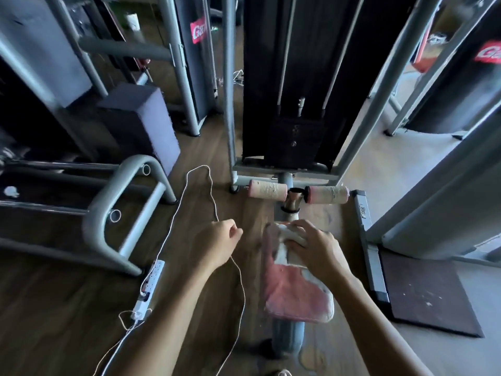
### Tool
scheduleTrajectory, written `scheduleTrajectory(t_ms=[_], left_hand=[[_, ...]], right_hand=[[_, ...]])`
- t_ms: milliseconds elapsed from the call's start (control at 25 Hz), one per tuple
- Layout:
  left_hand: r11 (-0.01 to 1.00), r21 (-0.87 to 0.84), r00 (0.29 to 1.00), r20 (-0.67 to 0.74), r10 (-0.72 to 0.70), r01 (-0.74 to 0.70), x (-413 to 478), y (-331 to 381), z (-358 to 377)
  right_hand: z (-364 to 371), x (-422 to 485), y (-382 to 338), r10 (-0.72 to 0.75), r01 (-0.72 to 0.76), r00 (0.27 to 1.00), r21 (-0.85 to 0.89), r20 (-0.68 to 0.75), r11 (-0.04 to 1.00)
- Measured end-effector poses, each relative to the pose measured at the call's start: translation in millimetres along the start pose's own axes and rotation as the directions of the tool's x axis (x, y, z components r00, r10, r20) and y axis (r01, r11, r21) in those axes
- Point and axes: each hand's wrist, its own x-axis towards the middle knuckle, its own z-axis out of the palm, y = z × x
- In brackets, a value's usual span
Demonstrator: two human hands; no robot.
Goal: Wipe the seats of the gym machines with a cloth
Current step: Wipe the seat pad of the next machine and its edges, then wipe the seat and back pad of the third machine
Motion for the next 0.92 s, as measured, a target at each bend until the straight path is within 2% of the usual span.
scheduleTrajectory(t_ms=[120, 360, 520, 680, 920], left_hand=[[0.994, -0.113, 0.999, -0.034, -0.007, 0.003, -53.5, -34.7, -54.3], [0.998, -0.022, 0.979, -0.196, -0.062, 0.058, -169.6, -112.0, -149.1], [0.984, 0.000, 0.954, -0.244, -0.172, 0.178, -235.6, -166.6, -190.9], [0.954, -0.026, 0.887, -0.361, -0.286, 0.298, -283.3, -186.5, -211.3], [0.909, -0.062, 0.789, -0.475, -0.390, 0.412, -317.5, -167.8, -200.6]], right_hand=[[5.3, -30.3, -57.8, -0.075, 0.075, 0.997, 0.002, -0.009, 0.997], [54.9, -92.2, -178.7, -0.213, 0.207, 0.974, 0.081, 0.073, 0.975], [91.5, -118.1, -242.0, -0.302, 0.296, 0.940, 0.064, 0.155, 0.953], [109.0, -125.2, -270.7, -0.439, 0.434, 0.872, 0.075, 0.217, 0.898], [93.3, -117.1, -271.6, -0.585, 0.580, 0.766, 0.106, 0.265, 0.808]])
